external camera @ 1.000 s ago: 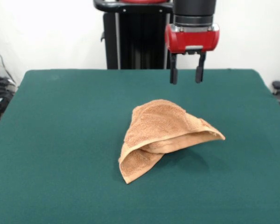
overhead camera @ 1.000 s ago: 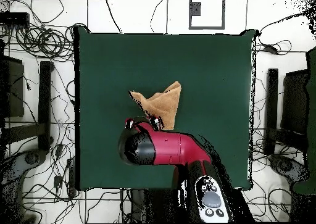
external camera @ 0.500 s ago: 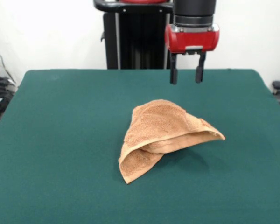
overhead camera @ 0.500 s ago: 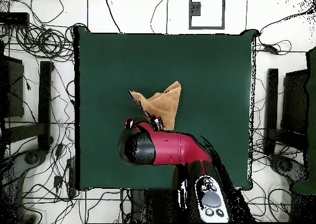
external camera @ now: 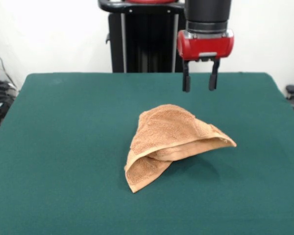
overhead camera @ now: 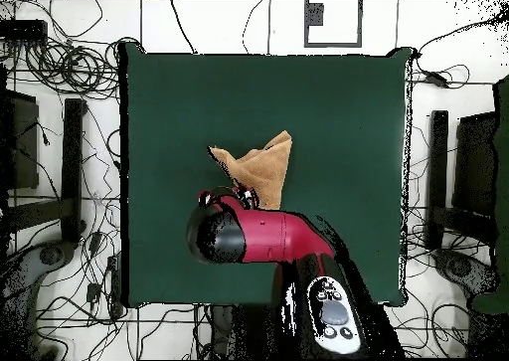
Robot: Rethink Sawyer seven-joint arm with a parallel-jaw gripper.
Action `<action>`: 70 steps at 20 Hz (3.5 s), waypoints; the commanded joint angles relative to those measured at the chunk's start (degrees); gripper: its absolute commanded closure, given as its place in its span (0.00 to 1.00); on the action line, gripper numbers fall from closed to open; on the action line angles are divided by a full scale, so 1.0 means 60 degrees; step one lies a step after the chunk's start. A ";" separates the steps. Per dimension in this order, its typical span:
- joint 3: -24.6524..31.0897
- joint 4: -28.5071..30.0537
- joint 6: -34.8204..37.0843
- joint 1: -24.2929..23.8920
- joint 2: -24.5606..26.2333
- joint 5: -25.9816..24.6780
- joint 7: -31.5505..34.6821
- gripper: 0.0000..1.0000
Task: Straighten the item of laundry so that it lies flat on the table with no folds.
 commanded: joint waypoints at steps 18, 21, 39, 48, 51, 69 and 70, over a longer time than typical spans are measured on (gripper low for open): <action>0.0217 -0.0879 -0.0749 0.0438 0.2104 0.0012 0.1501 0.00; 0.0181 -0.0911 -0.0751 0.0441 0.2148 -0.0001 0.1480 0.00; 0.0323 -0.0618 -0.0465 0.0256 0.1756 -0.0022 0.1327 0.00; 0.0347 -0.0462 -0.0011 0.0199 0.1332 0.0018 0.1225 0.00; 0.0386 -0.0409 0.0172 0.0149 0.1163 0.0044 0.1178 0.00; 0.0293 -0.0118 0.0196 0.0386 0.0806 0.0216 0.1533 0.00; 0.0257 -0.0261 0.0385 0.0401 0.0803 0.0211 0.1453 0.00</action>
